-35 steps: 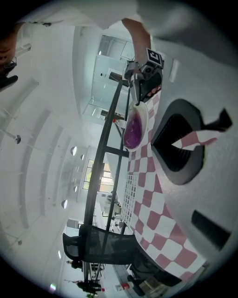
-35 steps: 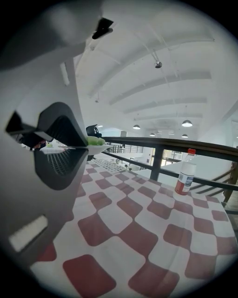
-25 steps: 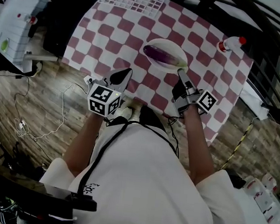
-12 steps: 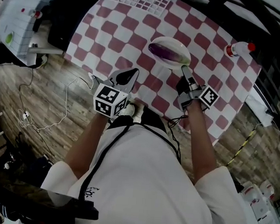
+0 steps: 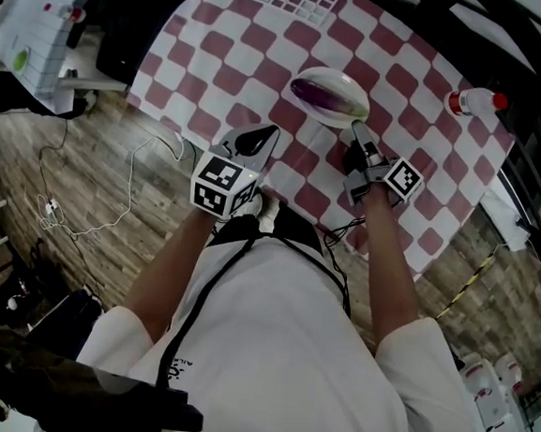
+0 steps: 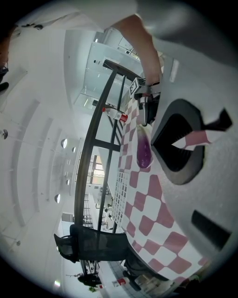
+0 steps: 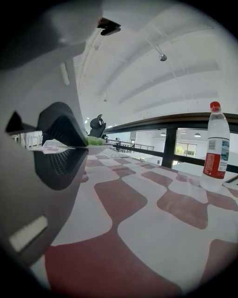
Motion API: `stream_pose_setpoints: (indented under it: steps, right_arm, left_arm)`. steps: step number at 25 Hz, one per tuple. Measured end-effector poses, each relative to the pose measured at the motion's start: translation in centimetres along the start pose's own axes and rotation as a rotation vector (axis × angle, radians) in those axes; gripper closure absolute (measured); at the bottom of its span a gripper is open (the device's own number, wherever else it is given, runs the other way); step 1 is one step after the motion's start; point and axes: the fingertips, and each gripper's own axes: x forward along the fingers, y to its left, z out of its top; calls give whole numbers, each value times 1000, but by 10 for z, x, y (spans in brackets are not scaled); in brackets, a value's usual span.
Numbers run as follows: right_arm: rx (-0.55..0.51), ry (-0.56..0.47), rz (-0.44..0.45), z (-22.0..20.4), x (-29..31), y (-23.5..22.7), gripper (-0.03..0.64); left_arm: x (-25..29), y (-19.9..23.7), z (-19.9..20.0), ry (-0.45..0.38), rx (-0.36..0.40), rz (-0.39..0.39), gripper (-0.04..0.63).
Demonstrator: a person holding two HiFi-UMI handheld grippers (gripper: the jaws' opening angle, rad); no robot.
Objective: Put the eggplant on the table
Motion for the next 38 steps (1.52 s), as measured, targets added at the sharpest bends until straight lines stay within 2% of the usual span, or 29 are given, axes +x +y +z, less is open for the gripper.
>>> stream_pose_setpoints:
  steps: [23, 38]
  right_arm:
    - [-6, -2, -72, -1, 26, -24, 591]
    - [-12, -6, -162, -1, 25, -43, 594]
  left_arm:
    - [-2, 23, -6, 21, -13, -1, 594]
    - [-7, 29, -9, 21, -13, 8, 594]
